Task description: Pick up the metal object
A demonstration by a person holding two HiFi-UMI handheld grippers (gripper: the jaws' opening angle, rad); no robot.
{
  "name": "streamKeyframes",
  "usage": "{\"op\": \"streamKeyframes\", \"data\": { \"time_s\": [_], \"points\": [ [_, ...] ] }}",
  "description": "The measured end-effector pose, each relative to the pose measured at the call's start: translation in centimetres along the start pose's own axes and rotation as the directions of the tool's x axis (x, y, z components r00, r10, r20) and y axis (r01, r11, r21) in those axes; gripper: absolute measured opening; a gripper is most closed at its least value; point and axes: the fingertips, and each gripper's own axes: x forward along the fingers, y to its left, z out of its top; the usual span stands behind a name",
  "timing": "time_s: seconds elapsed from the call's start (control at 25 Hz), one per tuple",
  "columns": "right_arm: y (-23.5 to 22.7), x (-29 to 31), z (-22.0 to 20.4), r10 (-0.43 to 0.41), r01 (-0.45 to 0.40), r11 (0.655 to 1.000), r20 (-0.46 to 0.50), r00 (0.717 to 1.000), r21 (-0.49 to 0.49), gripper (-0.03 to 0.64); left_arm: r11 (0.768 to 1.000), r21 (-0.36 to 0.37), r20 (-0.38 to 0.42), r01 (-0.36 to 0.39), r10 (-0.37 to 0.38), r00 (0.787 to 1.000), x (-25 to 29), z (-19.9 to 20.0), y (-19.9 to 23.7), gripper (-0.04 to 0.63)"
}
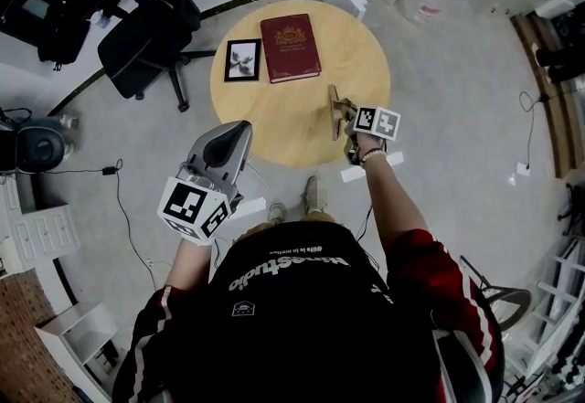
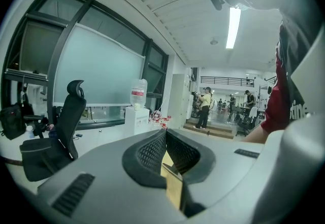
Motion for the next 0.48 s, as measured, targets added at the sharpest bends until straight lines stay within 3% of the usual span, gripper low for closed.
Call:
{"op": "streamKeyframes", "data": {
  "time_s": [0.48],
  "points": [
    [3.7, -4.2, 0.3, -0.011, 0.021, 0.990, 0.070, 0.997, -0.136, 0.043, 1.000, -0.010, 0.058, 0.010, -0.009, 0.998, -2.5, 0.9, -0.1, 0.017]
  ]
}}
